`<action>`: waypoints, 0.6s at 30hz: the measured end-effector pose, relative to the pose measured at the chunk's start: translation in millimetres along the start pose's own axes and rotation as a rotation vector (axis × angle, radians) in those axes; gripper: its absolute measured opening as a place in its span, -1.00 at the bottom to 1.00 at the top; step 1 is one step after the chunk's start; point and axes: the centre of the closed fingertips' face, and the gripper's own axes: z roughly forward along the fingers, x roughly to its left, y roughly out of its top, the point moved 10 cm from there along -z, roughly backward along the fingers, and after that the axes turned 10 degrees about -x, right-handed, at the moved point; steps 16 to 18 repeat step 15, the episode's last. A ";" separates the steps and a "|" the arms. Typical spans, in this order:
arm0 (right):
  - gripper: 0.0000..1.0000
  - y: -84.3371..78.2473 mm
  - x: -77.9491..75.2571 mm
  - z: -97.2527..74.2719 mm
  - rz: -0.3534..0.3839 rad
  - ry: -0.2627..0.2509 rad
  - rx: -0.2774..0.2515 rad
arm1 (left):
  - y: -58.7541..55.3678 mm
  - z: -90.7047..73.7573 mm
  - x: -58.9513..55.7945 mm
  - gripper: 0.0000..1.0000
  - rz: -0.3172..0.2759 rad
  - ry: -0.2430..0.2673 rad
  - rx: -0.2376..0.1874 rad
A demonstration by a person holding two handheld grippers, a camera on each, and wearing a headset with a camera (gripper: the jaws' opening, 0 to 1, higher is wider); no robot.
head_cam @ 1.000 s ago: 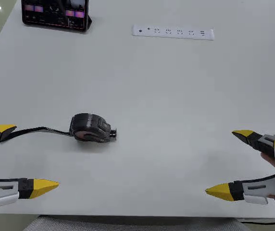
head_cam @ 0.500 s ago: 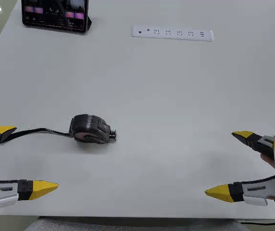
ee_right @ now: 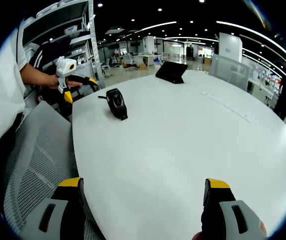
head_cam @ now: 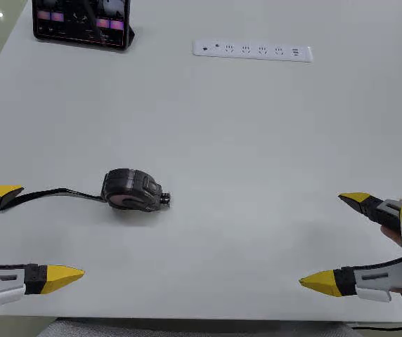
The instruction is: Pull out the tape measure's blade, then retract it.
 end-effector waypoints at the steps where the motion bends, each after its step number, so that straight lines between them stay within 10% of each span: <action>1: 0.98 -0.1 0.1 -0.1 -0.001 -0.001 0.000 | -0.5 -0.1 -0.7 0.95 -0.006 -0.008 0.005; 18: 0.96 -0.5 0.8 -1.6 0.002 -0.001 0.004 | -0.8 -1.3 -0.4 0.97 0.000 -0.008 -0.005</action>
